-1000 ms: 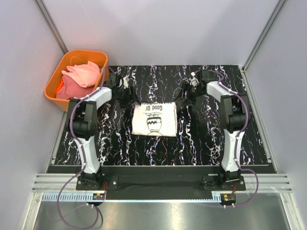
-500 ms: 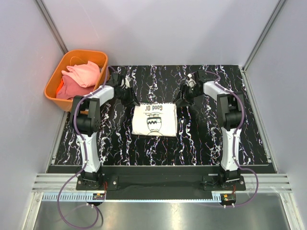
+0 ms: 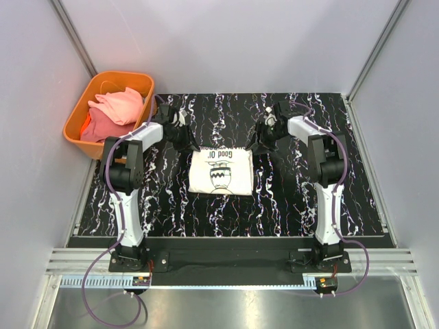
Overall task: Fold and stack the t-shirts
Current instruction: Fold the tshirt
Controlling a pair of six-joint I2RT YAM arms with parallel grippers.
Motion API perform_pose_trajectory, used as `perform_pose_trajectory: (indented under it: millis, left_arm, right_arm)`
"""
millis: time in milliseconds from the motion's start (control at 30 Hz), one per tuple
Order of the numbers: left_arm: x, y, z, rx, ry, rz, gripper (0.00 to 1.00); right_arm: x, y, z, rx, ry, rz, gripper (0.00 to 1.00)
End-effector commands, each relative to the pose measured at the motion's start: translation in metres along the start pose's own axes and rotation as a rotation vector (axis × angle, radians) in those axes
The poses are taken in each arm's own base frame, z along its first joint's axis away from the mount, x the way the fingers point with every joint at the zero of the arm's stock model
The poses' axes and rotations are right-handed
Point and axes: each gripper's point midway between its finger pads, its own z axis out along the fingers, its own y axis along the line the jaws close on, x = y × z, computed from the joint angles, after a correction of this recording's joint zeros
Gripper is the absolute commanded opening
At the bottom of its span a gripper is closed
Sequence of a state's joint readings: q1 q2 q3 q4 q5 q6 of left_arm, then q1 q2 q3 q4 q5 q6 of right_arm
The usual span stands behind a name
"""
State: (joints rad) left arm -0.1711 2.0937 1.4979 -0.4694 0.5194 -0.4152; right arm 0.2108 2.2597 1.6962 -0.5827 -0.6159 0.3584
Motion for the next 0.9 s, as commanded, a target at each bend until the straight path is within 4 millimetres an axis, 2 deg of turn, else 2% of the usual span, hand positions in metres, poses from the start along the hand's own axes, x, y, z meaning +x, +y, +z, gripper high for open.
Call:
perform_pose_trajectory:
  millis: [0,200,333,467,567,700,833,867]
  left_arm:
    - [-0.016,-0.021,-0.014,0.056,-0.054,0.035,0.36]
    - [-0.017,-0.023,-0.015,0.061,-0.057,0.031,0.36]
    - [-0.015,-0.022,-0.015,0.057,-0.055,0.024,0.36]
    - [-0.016,-0.023,-0.015,0.060,-0.058,0.017,0.35]
    - [-0.017,-0.024,-0.015,0.064,-0.058,0.013,0.36]
    - [-0.017,-0.025,-0.012,0.072,-0.050,0.004,0.39]
    - [-0.016,-0.024,-0.010,0.075,-0.045,0.003,0.40]
    - [-0.017,-0.024,-0.010,0.076,-0.045,0.002,0.38]
  right_arm:
    - [-0.014,0.030,-0.028,0.024,-0.067,-0.087,0.56]
    - [-0.017,0.033,-0.032,0.059,-0.086,-0.130,0.55]
    - [-0.017,0.036,-0.028,0.059,-0.073,-0.139,0.54]
    - [-0.023,0.042,-0.024,0.058,-0.080,-0.148,0.42]
    - [-0.022,0.044,-0.021,0.050,-0.066,-0.143,0.43]
    - [-0.020,0.041,-0.015,0.047,-0.051,-0.132,0.50]
    - [-0.019,0.038,-0.012,0.052,-0.046,-0.129,0.49]
    - [-0.017,0.037,-0.011,0.050,-0.037,-0.122,0.48]
